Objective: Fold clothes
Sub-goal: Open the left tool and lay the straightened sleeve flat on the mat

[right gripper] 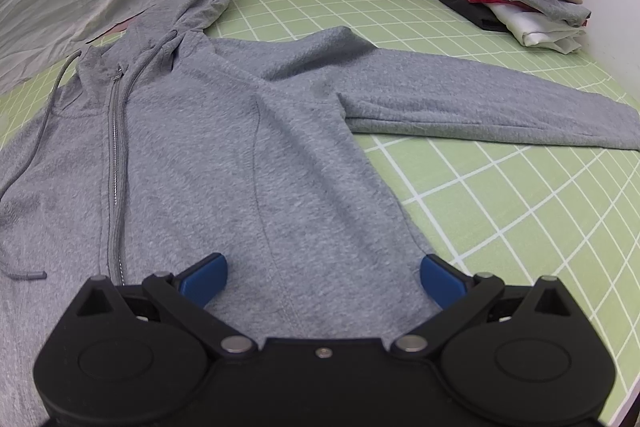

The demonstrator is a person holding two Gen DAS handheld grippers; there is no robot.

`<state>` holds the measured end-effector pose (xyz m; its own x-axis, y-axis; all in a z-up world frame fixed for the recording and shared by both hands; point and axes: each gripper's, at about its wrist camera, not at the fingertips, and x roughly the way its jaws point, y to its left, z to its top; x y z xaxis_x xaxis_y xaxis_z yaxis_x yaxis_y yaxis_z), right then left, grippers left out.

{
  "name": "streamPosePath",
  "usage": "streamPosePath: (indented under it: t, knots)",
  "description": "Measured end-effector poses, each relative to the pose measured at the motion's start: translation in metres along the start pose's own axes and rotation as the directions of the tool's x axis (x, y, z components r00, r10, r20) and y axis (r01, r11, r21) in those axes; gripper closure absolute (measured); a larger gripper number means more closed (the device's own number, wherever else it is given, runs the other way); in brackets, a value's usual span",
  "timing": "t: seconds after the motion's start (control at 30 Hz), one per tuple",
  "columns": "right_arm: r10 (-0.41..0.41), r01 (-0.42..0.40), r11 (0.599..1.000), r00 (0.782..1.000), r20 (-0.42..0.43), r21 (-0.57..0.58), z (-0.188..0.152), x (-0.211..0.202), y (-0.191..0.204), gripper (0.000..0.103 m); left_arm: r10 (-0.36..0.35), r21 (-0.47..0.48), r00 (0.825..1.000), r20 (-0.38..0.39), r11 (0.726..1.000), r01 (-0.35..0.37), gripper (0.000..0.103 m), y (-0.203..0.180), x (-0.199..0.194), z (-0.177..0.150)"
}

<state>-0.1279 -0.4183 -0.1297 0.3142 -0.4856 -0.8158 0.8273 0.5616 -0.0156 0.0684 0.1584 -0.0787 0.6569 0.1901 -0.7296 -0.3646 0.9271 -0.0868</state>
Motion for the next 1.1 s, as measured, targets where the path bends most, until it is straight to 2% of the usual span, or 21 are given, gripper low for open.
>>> streamPosePath:
  t: [0.1, 0.13, 0.27, 0.33, 0.53, 0.7, 0.8, 0.9, 1.1]
  knots:
    - [0.003, -0.003, 1.000, 1.000, 0.006, -0.004, -0.001, 0.000, 0.000, 0.000, -0.002, 0.032, 0.999, -0.041, 0.999, 0.003, 0.084, 0.001, 0.002, -0.008]
    - [0.005, -0.005, 1.000, 1.000, 0.007, -0.006, -0.002, -0.001, 0.000, 0.000, -0.004, 0.037, 0.998, -0.058, 0.999, 0.006, 0.077, 0.002, 0.003, -0.010]
    - [0.009, -0.009, 1.000, 1.000, 0.018, -0.011, -0.004, -0.002, 0.000, 0.000, 0.000, 0.057, 0.994, -0.112, 0.998, 0.006, 0.060, 0.006, 0.005, -0.014]
    - [0.012, -0.012, 1.000, 1.000, 0.023, -0.014, -0.005, -0.002, 0.000, 0.000, 0.009, 0.068, 0.991, -0.130, 0.998, 0.000, 0.047, 0.007, 0.004, -0.016]
    - [0.025, -0.025, 0.999, 1.000, 0.002, -0.029, -0.002, -0.002, -0.002, 0.000, 0.010, 0.108, 0.995, -0.096, 0.994, 0.000, 0.028, -0.006, -0.014, -0.015]
    - [0.054, -0.058, 0.996, 0.997, -0.057, -0.063, 0.006, 0.000, -0.005, 0.000, 0.003, 0.135, 0.998, -0.055, 0.991, 0.005, 0.021, -0.031, -0.030, -0.014]
    - [0.091, -0.100, 0.991, 0.991, -0.100, -0.085, 0.008, -0.003, -0.012, 0.000, -0.024, 0.163, 0.997, -0.068, 0.986, 0.035, 0.021, -0.049, -0.038, -0.024]
    - [0.108, -0.115, 0.991, 0.989, -0.106, -0.066, 0.004, -0.014, -0.022, 0.000, -0.048, 0.201, 0.995, -0.083, 0.978, 0.064, 0.021, -0.067, -0.045, -0.035]
    - [0.082, -0.099, 0.983, 0.991, -0.109, -0.157, -0.015, -0.028, -0.034, 0.000, -0.099, 0.289, 0.985, -0.139, 0.948, 0.135, 0.021, -0.100, -0.051, -0.060]
